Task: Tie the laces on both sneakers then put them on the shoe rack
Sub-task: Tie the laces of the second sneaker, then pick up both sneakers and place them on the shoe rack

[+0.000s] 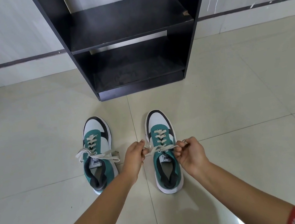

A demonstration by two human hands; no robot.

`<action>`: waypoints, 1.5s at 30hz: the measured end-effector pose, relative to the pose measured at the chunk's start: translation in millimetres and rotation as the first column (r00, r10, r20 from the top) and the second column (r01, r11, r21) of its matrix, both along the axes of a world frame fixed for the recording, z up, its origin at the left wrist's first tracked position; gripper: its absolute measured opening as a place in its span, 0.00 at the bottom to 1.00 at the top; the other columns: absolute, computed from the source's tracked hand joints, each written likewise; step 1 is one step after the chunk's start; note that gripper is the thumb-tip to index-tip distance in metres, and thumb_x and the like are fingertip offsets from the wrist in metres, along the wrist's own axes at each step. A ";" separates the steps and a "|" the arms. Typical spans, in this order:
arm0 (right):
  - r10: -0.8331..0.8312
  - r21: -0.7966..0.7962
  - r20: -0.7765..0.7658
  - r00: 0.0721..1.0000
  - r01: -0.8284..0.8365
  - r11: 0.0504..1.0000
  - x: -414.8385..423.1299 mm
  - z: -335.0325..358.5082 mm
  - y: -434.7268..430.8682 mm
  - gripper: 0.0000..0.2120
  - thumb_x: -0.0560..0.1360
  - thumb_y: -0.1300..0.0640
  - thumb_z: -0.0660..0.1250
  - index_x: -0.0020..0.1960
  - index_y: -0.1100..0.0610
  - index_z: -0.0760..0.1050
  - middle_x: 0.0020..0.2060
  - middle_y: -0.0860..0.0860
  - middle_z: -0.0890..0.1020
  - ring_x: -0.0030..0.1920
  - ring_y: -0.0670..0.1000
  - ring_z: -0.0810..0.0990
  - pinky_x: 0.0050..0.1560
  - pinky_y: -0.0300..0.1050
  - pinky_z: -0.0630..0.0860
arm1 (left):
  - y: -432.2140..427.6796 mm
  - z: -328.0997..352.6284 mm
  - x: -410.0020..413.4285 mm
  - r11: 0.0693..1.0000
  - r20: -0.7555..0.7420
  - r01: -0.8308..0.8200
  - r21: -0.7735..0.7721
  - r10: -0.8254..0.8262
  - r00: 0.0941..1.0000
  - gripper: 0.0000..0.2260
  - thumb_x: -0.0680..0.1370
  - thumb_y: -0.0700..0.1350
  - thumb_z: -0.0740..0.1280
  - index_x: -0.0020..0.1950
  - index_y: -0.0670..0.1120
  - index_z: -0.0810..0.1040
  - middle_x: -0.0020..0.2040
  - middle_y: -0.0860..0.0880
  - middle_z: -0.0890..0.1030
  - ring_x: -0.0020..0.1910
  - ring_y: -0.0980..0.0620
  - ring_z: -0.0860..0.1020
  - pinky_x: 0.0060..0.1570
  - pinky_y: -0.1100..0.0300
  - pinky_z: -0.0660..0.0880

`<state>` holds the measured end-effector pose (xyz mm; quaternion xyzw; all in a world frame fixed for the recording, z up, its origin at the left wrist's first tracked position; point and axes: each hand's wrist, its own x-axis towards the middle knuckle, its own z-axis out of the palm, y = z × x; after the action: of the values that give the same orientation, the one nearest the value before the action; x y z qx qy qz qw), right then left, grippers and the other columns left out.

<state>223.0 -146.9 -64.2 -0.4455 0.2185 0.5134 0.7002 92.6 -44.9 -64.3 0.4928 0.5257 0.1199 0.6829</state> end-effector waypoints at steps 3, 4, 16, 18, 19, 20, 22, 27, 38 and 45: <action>-0.039 -0.024 -0.010 0.999 0.039 0.999 -0.3 -1.5 0.7 0.11 0.72 0.64 0.49 0.33 0.54 0.57 0.22 0.49 0.65 0.24 0.48 0.62 0.25 0.39 0.62 | 0.7 -3.4 1.8 0.987 -0.033 0.020 0.162 -0.015 0.999 0.16 0.80 0.43 0.59 0.32 0.46 0.65 0.30 0.49 0.69 0.29 0.54 0.66 0.33 0.59 0.62; -0.054 -0.032 -0.021 0.998 0.053 0.998 -0.3 -2.2 0.5 0.11 0.72 0.64 0.49 0.33 0.54 0.57 0.22 0.49 0.65 0.24 0.48 0.61 0.24 0.39 0.62 | 2.6 -4.5 2.1 0.981 -0.045 0.032 0.189 -0.024 0.999 0.16 0.80 0.43 0.59 0.32 0.45 0.65 0.30 0.49 0.68 0.30 0.54 0.67 0.34 0.59 0.63; -0.149 -0.052 -0.117 0.982 0.143 0.988 2.9 -7.6 -1.6 0.12 0.72 0.65 0.47 0.32 0.53 0.57 0.21 0.50 0.63 0.27 0.49 0.59 0.28 0.39 0.58 | 10.6 -8.8 -2.2 0.998 -0.140 0.020 0.057 -0.012 0.990 0.13 0.80 0.43 0.60 0.35 0.44 0.67 0.30 0.49 0.68 0.26 0.54 0.63 0.28 0.59 0.59; -0.118 -0.060 -0.108 0.987 0.112 0.992 4.6 -8.4 -3.4 0.12 0.72 0.65 0.47 0.32 0.54 0.57 0.23 0.50 0.62 0.26 0.49 0.59 0.26 0.39 0.59 | 8.6 -3.8 -2.6 1.000 -0.143 0.004 0.010 -0.003 0.990 0.12 0.80 0.44 0.60 0.36 0.43 0.68 0.32 0.48 0.71 0.27 0.53 0.64 0.29 0.59 0.61; -0.071 -0.076 -0.090 0.993 0.064 0.995 7.2 -6.6 -5.1 0.12 0.72 0.64 0.48 0.32 0.54 0.57 0.24 0.50 0.63 0.26 0.49 0.60 0.27 0.39 0.60 | 6.8 -0.2 -3.3 0.999 -0.141 0.005 -0.034 -0.010 0.990 0.12 0.80 0.44 0.61 0.37 0.43 0.70 0.33 0.48 0.74 0.29 0.53 0.66 0.31 0.60 0.64; 0.006 -0.104 -0.053 0.999 -0.012 0.995 10.3 -3.7 -7.3 0.12 0.73 0.63 0.50 0.32 0.55 0.59 0.25 0.50 0.65 0.27 0.49 0.63 0.28 0.39 0.62 | 4.8 3.3 -4.9 0.996 -0.135 0.013 -0.089 -0.025 0.991 0.10 0.79 0.45 0.62 0.39 0.43 0.72 0.37 0.47 0.76 0.32 0.52 0.69 0.35 0.59 0.68; 0.239 -0.222 0.096 0.966 -0.213 0.952 13.8 2.0 -14.9 0.12 0.76 0.60 0.55 0.34 0.57 0.65 0.30 0.52 0.72 0.32 0.51 0.70 0.36 0.42 0.70 | 0.4 7.9 -10.9 0.986 -0.128 0.049 -0.161 -0.070 0.989 0.06 0.77 0.45 0.65 0.48 0.42 0.76 0.47 0.45 0.80 0.43 0.48 0.76 0.48 0.55 0.74; 0.528 -0.502 0.758 0.384 -0.174 0.847 -20.2 6.3 -49.2 0.13 0.73 0.42 0.64 0.53 0.48 0.68 0.56 0.47 0.72 0.58 0.49 0.73 0.58 0.44 0.71 | -20.9 16.3 -40.1 0.861 -0.183 0.153 0.486 -0.071 0.981 0.24 0.76 0.43 0.68 0.69 0.50 0.63 0.62 0.53 0.72 0.58 0.50 0.75 0.60 0.53 0.72; 0.774 -0.851 0.525 -0.353 -0.243 0.466 -35.4 -8.3 -65.5 0.21 0.63 0.46 0.72 0.54 0.49 0.75 0.70 0.49 0.66 0.53 0.52 0.78 0.45 0.35 0.69 | -14.5 10.6 -122.9 0.840 -0.576 0.195 0.506 0.161 0.801 0.32 0.61 0.48 0.79 0.61 0.56 0.70 0.76 0.44 0.55 0.71 0.40 0.63 0.66 0.41 0.66; 0.770 -0.901 0.432 -0.470 -0.202 0.383 -28.3 2.3 -57.3 0.19 0.65 0.45 0.71 0.53 0.50 0.78 0.66 0.45 0.71 0.48 0.53 0.79 0.40 0.40 0.68 | 4.2 8.4 -130.3 0.828 -0.636 0.371 0.420 -0.023 0.772 0.23 0.66 0.44 0.74 0.60 0.49 0.76 0.55 0.46 0.75 0.49 0.44 0.76 0.43 0.59 0.69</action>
<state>194.7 -204.2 -61.9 -0.8193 -0.4998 0.2525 0.1230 -37.7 -40.7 -55.9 0.7254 0.6057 0.0186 0.3264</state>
